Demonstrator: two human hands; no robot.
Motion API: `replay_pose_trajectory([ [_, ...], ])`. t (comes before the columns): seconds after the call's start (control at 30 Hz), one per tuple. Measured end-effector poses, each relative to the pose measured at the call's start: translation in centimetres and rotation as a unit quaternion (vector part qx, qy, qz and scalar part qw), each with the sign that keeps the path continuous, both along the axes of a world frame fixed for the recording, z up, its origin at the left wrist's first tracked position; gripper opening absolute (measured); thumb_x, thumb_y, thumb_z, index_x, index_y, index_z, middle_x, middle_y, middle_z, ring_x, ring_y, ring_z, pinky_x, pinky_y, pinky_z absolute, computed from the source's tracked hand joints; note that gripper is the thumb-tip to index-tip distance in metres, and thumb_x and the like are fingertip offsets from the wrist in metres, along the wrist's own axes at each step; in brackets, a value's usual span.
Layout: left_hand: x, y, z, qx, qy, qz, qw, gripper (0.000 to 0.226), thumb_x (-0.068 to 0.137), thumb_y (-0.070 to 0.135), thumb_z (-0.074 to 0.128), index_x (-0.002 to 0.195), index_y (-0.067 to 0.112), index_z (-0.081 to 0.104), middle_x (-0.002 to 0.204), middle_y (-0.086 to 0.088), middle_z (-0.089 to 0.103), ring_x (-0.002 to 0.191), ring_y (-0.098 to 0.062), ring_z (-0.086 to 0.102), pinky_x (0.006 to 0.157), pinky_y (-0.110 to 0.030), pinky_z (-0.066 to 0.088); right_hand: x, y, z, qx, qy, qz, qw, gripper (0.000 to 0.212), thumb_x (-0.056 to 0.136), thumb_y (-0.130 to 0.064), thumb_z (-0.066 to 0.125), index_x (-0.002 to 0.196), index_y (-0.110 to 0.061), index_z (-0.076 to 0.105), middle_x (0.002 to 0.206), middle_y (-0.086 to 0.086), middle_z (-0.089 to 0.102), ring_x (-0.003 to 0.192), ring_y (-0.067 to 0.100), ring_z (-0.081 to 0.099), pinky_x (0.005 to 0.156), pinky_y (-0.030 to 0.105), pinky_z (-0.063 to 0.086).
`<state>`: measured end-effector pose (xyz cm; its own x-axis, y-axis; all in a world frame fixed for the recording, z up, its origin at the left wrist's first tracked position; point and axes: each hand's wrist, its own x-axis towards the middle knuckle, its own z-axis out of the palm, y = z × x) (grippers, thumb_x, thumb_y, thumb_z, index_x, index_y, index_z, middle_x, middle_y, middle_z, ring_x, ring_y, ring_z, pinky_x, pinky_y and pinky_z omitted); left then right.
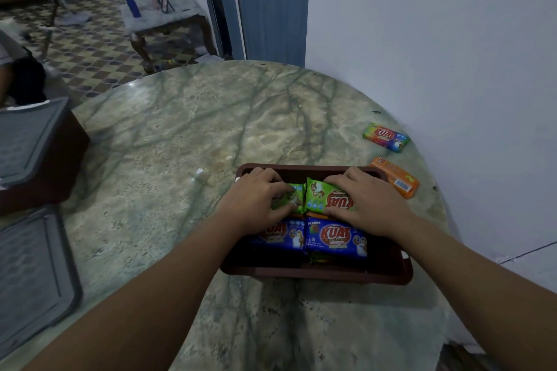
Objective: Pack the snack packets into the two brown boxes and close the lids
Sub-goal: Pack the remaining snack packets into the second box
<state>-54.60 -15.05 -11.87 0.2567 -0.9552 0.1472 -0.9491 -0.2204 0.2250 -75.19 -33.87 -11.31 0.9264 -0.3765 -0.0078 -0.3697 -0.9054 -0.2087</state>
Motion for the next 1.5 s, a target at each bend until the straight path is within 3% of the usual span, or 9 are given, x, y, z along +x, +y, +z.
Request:
replay_pose_trajectory([
  [0.37, 0.0, -0.1, 0.2, 0.008, 0.001, 0.004, 1.0, 0.052, 0.091, 0.069, 0.053, 0.13, 0.038, 0.065, 0.118, 0.011, 0.056, 0.106, -0.011, 0.048, 0.083, -0.028, 0.037, 0.1, 0.2, 0.8, 0.048, -0.009, 0.007, 0.999, 0.074, 0.086, -0.068, 0.063, 0.15, -0.035, 0.043, 0.126, -0.013, 0.047, 0.113, 0.007, 0.05, 0.093, 0.031, 0.046],
  [0.47, 0.0, 0.0, 0.2, 0.012, 0.001, 0.003, 1.0, 0.052, 0.091, 0.069, 0.052, 0.13, 0.038, 0.064, 0.118, 0.011, 0.056, 0.107, -0.011, 0.048, 0.085, -0.03, 0.04, 0.5, 0.4, 2.0, 0.094, -0.037, -0.004, 0.995, 0.047, 0.085, -0.056, 0.073, 0.125, -0.037, 0.058, 0.11, -0.016, 0.048, 0.101, 0.008, 0.053, 0.085, 0.032, 0.046],
  [0.63, -0.1, 0.0, 0.2, 0.006, -0.003, 0.001, 1.0, 0.05, 0.091, 0.066, 0.055, 0.13, 0.036, 0.065, 0.116, 0.009, 0.057, 0.105, -0.013, 0.05, 0.085, -0.032, 0.043, 1.9, 2.4, 3.9, 0.024, -0.103, -0.032, 0.994, 0.032, 0.087, -0.043, 0.072, 0.092, -0.034, 0.041, 0.086, -0.014, 0.052, 0.081, 0.014, 0.055, 0.063, 0.033, 0.038],
  [0.77, -0.1, 0.2, 0.1, 0.004, -0.008, 0.004, 1.0, 0.049, 0.091, 0.066, 0.056, 0.129, 0.036, 0.066, 0.116, 0.009, 0.058, 0.106, -0.015, 0.051, 0.085, -0.032, 0.043, 2.4, 3.3, 4.6, 0.172, -0.178, -0.204, 0.947, 0.041, 0.084, -0.04, 0.073, 0.102, -0.025, 0.039, 0.08, -0.006, 0.063, 0.069, 0.014, 0.063, 0.057, 0.037, 0.049],
  [0.9, -0.2, 0.1, 0.2, 0.006, -0.008, 0.004, 1.0, 0.05, 0.091, 0.067, 0.054, 0.13, 0.036, 0.066, 0.117, 0.009, 0.058, 0.106, -0.015, 0.051, 0.085, -0.032, 0.042, 1.0, 3.7, 3.7, 0.312, -0.218, -0.265, 0.886, 0.053, 0.085, -0.029, 0.076, 0.12, -0.039, 0.038, 0.09, 0.004, 0.07, 0.071, 0.026, 0.072, 0.06, 0.049, 0.061],
  [1.1, -0.1, 0.1, 0.4, 0.017, -0.005, 0.003, 1.0, 0.053, 0.092, 0.069, 0.051, 0.132, 0.038, 0.063, 0.12, 0.01, 0.056, 0.11, -0.013, 0.049, 0.088, -0.031, 0.042, -0.7, 2.8, 2.4, 0.192, -0.077, -0.182, 0.961, 0.08, 0.078, -0.038, 0.086, 0.144, -0.047, 0.043, 0.128, 0.004, 0.05, 0.103, 0.017, 0.06, 0.074, 0.023, 0.048],
  [1.2, 0.0, 0.0, 0.4, 0.021, -0.003, 0.002, 1.0, 0.053, 0.092, 0.069, 0.05, 0.133, 0.038, 0.062, 0.121, 0.01, 0.056, 0.11, -0.011, 0.048, 0.087, -0.03, 0.041, -0.9, 2.8, 2.9, 0.085, 0.021, -0.151, 0.985, 0.087, 0.077, -0.044, 0.086, 0.149, -0.045, 0.037, 0.137, 0.004, 0.04, 0.123, 0.025, 0.051, 0.092, 0.038, 0.051],
  [1.33, 0.0, 0.1, 0.4, 0.023, -0.008, 0.0, 1.0, 0.052, 0.092, 0.068, 0.051, 0.133, 0.038, 0.062, 0.121, 0.01, 0.056, 0.109, -0.012, 0.049, 0.085, -0.029, 0.039, -0.7, 3.8, 3.3, -0.076, 0.013, -0.128, 0.989, 0.071, 0.086, -0.061, 0.069, 0.147, -0.043, 0.04, 0.131, 0.003, 0.05, 0.124, 0.025, 0.047, 0.098, 0.042, 0.04],
  [1.5, -0.1, 0.2, 0.5, 0.021, -0.008, 0.002, 1.0, 0.054, 0.09, 0.069, 0.053, 0.133, 0.038, 0.063, 0.121, 0.009, 0.057, 0.109, -0.012, 0.049, 0.084, -0.03, 0.04, -0.9, 4.5, 1.1, -0.079, 0.011, -0.176, 0.981, 0.069, 0.085, -0.078, 0.052, 0.146, -0.05, 0.035, 0.124, 0.001, 0.052, 0.115, 0.024, 0.047, 0.097, 0.045, 0.032],
])
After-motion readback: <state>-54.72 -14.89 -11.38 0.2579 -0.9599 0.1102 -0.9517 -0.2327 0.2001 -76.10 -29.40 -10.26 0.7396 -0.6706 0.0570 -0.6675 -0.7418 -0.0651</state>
